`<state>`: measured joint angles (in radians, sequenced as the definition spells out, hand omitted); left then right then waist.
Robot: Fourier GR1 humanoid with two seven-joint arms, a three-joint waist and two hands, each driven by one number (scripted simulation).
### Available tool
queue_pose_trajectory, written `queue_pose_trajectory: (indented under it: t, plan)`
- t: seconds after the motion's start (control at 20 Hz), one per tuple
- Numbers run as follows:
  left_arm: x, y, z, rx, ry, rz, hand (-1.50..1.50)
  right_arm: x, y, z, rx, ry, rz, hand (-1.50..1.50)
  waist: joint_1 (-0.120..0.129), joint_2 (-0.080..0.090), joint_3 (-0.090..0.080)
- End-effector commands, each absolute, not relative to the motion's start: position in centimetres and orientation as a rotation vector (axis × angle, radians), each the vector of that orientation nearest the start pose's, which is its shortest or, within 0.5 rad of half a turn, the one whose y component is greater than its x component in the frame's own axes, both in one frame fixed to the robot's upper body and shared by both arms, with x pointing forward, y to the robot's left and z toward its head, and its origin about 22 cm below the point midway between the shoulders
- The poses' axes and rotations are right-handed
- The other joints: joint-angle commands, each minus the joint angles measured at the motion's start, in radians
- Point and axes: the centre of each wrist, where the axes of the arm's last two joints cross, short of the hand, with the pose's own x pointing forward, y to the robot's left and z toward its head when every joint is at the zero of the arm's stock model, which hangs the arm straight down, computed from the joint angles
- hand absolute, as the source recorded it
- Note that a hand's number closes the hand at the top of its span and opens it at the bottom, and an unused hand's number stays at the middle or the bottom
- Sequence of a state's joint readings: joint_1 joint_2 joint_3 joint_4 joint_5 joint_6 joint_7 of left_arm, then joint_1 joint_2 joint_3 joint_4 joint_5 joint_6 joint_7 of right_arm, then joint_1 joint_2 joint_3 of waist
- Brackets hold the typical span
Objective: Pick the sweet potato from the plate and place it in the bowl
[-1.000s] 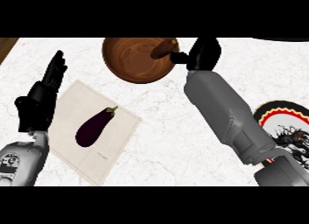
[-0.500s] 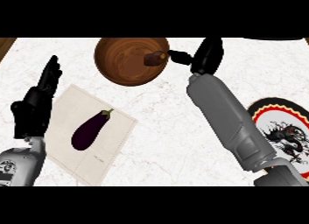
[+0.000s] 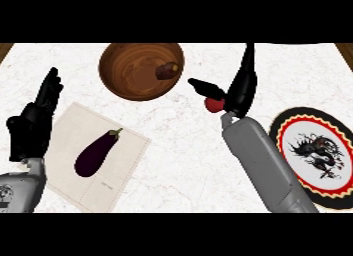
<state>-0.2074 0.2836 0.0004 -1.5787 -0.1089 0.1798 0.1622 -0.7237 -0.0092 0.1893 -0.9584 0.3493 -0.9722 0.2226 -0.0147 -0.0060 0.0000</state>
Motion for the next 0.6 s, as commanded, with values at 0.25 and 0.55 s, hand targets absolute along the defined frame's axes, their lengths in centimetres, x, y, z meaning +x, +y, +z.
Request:
queue_pose_trajectory:
  t: [0.25, 0.55]
  plan:
    - [28.1, 27.6, 6.6, 0.407, -1.624, -0.147, 0.00, 29.8, -10.7, 5.2, -0.630, -1.727, -0.115, -1.50, 0.007, 0.002, -0.001]
    - [28.2, 26.6, 8.2, 0.386, -1.650, -0.143, 0.00, 27.6, -11.2, 3.3, -0.638, -1.730, -0.107, -1.50, 0.014, 0.005, 0.000]
